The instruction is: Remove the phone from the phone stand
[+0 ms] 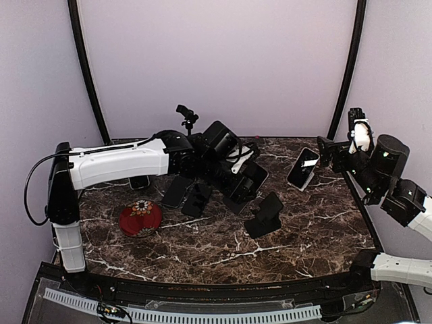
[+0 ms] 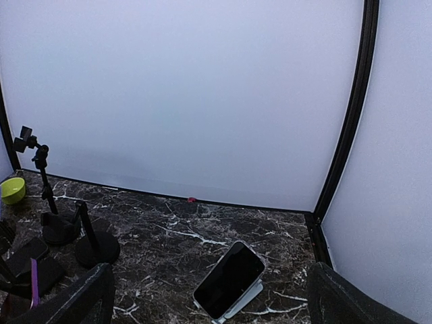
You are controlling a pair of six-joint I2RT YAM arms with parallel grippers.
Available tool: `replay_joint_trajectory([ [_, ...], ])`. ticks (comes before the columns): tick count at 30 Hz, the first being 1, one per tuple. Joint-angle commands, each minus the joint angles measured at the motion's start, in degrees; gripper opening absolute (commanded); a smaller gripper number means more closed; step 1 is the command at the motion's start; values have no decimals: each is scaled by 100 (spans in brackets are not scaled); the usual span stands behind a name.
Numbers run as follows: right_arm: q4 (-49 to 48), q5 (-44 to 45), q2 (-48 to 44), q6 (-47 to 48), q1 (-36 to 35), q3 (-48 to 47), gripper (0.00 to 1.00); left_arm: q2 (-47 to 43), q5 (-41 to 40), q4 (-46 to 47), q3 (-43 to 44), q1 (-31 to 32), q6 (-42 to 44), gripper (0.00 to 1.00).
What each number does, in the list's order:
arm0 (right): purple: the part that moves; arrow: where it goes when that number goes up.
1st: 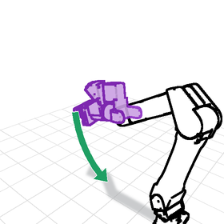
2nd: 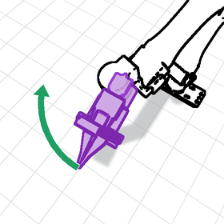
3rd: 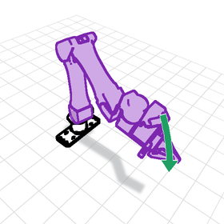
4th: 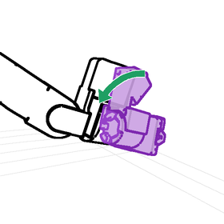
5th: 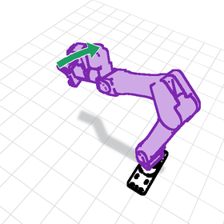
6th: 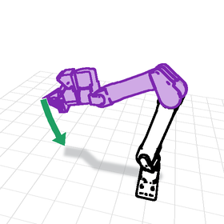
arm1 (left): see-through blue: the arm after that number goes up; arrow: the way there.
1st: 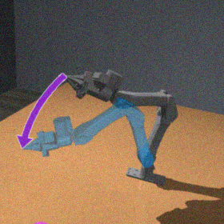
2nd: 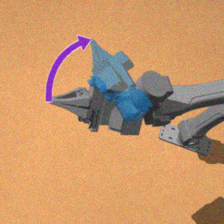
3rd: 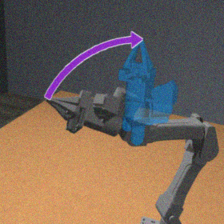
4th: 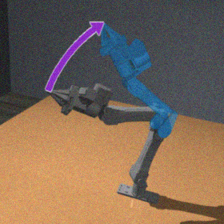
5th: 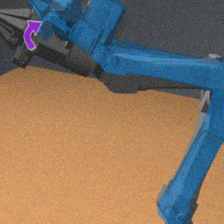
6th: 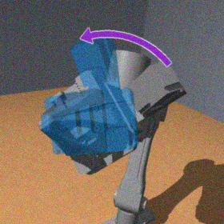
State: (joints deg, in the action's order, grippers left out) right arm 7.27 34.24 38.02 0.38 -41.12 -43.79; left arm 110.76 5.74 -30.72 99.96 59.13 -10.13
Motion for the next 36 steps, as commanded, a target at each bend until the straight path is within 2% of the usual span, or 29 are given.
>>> replay_joint_trajectory([
  [1, -260, -57, -5, 6, 43, 15, 100, -170, -318, -477, -60, -206, -862, 52],
  [7, -244, -54, -42, -1, 43, 24, 100, -15, -83, -436, -345, -381, -1760, 50],
  [19, -244, -55, -152, 7, 37, 49, 100, 919, -271, -648, -164, -493, -2603, 51],
  [31, -243, -55, -242, -21, 43, 74, 100, 1458, -498, -677, 67, -709, -2570, 49],
  [36, -244, -53, -234, -20, 41, 80, 100, 1701, -771, -836, 427, -757, -2422, 50],
])
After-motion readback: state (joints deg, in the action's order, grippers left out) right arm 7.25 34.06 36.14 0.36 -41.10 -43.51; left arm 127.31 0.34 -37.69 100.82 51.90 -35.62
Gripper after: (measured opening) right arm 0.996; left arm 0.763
